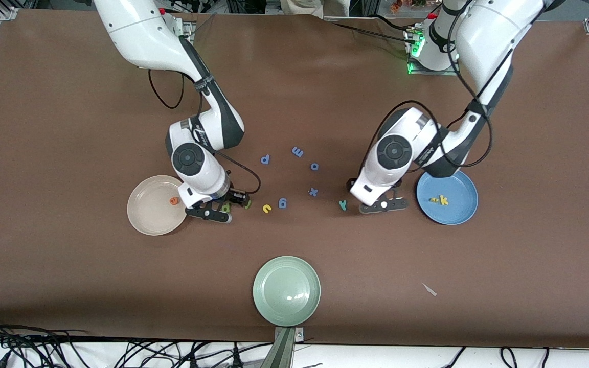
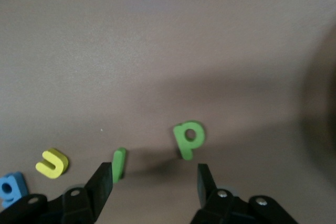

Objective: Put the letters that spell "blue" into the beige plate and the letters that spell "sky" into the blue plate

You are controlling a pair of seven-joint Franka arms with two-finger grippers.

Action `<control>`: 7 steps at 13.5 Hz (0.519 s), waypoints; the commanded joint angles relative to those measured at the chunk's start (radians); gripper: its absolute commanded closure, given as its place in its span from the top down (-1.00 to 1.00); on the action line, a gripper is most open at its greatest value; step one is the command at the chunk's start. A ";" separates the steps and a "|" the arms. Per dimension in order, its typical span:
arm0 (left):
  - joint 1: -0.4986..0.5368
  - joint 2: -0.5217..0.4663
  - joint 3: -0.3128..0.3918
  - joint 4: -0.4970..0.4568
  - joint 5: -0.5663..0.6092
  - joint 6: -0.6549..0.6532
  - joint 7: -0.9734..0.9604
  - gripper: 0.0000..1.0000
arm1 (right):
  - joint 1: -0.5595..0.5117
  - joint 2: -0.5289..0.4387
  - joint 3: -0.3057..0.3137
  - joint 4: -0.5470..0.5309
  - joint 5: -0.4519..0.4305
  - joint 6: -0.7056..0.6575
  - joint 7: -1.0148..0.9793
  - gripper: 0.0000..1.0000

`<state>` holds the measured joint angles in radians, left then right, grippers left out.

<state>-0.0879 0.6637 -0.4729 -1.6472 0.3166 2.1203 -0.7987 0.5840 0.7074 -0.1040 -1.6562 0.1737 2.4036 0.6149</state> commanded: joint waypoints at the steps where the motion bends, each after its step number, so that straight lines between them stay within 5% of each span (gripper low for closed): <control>1: -0.018 0.105 0.008 0.128 -0.010 0.033 0.045 1.00 | 0.000 0.075 0.020 0.113 0.018 0.000 0.052 0.47; 7: -0.065 0.166 0.031 0.122 0.001 0.147 0.053 0.98 | 0.025 0.109 0.020 0.154 0.007 -0.001 0.102 0.37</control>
<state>-0.1126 0.8116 -0.4677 -1.5582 0.3167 2.2669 -0.7581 0.6043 0.7957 -0.0829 -1.5360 0.1739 2.4133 0.7035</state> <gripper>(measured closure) 0.000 0.282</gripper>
